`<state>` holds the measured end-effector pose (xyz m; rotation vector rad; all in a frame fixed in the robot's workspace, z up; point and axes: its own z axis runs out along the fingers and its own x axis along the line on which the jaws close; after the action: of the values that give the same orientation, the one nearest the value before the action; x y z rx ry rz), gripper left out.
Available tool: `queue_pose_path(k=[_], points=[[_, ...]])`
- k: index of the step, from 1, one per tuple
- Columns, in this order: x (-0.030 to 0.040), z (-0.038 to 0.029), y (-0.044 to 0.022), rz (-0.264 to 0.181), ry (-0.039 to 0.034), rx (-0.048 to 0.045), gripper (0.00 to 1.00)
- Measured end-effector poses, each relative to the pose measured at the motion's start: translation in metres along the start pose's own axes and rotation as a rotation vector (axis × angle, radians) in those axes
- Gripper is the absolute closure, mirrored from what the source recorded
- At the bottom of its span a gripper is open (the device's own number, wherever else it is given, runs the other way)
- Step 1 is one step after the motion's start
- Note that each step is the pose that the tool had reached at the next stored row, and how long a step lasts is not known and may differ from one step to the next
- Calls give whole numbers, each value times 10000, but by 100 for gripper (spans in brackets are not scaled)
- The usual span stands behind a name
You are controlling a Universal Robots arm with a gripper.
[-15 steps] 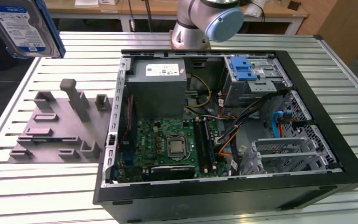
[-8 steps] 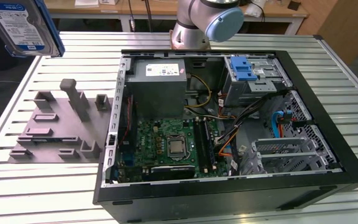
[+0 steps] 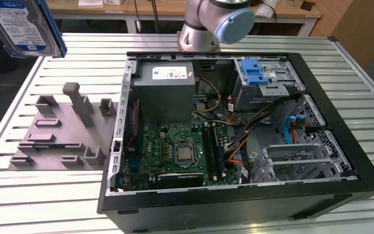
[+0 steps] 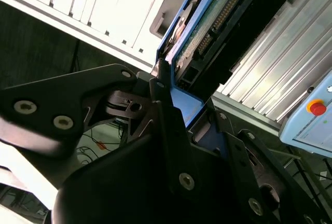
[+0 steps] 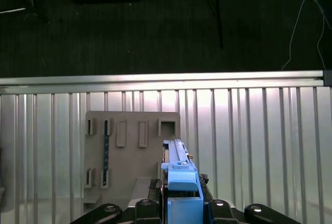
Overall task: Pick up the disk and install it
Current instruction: 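Pick up the disk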
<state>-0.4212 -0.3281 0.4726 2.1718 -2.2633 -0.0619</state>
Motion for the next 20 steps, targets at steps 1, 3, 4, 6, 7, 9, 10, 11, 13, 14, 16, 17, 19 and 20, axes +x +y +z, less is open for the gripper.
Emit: queue_pose_path(k=[1, 3, 4, 6, 7, 9, 10, 11, 13, 14, 16, 17, 19, 20], points=[[0, 0, 0, 0, 0, 0, 63], [8, -2, -1, -2, 7, -3, 63], [17, -2, -2, -1, 10, -2, 63], [42, -2, -4, 0, 15, -1, 63], [55, -2, -5, 0, 17, -1, 63], [72, -2, -13, 0, 18, 1, 63], [76, -3, -20, 1, 19, -1, 63], [79, -4, -27, 0, 19, -1, 63], [82, -4, -42, 0, 18, 0, 63], [83, -4, -50, 1, 18, 0, 63], [86, -5, -66, 0, 18, -1, 63], [90, -5, -73, 1, 18, 0, 63], [104, -6, -85, 0, 19, -1, 63], [113, -7, -93, 1, 19, -1, 63]])
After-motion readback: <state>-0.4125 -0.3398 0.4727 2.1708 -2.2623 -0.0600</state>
